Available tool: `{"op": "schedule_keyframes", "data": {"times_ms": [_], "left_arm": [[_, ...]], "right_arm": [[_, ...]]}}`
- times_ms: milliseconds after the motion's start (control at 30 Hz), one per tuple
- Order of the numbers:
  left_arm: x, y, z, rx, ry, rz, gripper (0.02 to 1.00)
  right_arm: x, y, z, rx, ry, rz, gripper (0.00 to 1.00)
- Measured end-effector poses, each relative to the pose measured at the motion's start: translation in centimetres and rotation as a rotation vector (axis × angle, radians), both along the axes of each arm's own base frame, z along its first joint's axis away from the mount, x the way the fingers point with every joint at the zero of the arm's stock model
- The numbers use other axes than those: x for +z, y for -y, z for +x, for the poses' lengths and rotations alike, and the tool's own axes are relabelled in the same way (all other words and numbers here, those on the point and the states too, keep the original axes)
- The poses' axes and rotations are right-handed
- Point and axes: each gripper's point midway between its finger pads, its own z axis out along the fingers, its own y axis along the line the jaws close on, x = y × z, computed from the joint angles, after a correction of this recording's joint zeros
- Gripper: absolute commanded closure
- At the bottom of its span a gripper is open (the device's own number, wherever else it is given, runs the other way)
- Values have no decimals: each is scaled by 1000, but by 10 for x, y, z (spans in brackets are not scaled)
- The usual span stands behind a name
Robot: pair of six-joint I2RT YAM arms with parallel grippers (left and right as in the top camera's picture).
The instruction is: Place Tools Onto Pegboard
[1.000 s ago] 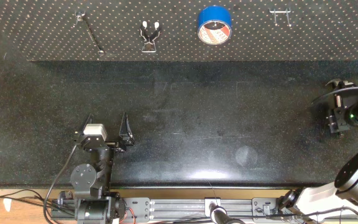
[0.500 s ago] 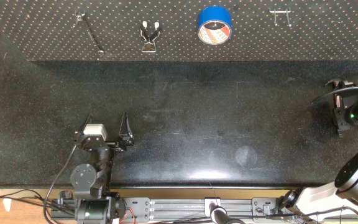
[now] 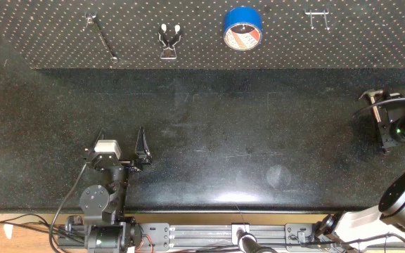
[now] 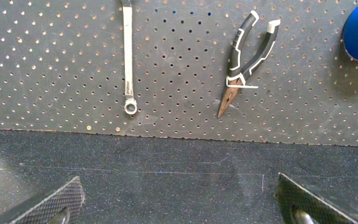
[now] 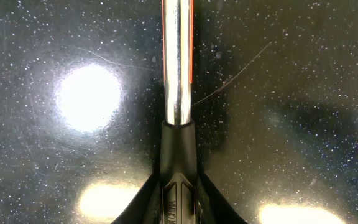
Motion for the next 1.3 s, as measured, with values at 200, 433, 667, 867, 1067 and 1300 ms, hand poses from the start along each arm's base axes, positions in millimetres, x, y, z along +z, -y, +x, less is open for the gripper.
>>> {"op": "schedule_keyframes", "data": {"times_ms": [200, 433, 667, 867, 1067, 1300], "left_arm": [[0, 0, 0, 0, 0, 0, 23], [0, 0, 0, 0, 0, 0, 23], [0, 0, 0, 0, -1, 0, 23], [0, 0, 0, 0, -1, 0, 23], [0, 0, 0, 0, -1, 0, 23], [0, 0, 0, 0, -1, 0, 23]], "right_arm": [[0, 0, 0, 0, 0, 0, 886], [1, -1, -1, -55, -4, 11, 925], [102, -11, 16, -177, 309, -31, 928], [201, -91, 57, -64, 693, 59, 928], [260, -184, 95, 89, 926, 205, 928], [216, -203, 120, 80, 805, 244, 923]]}}
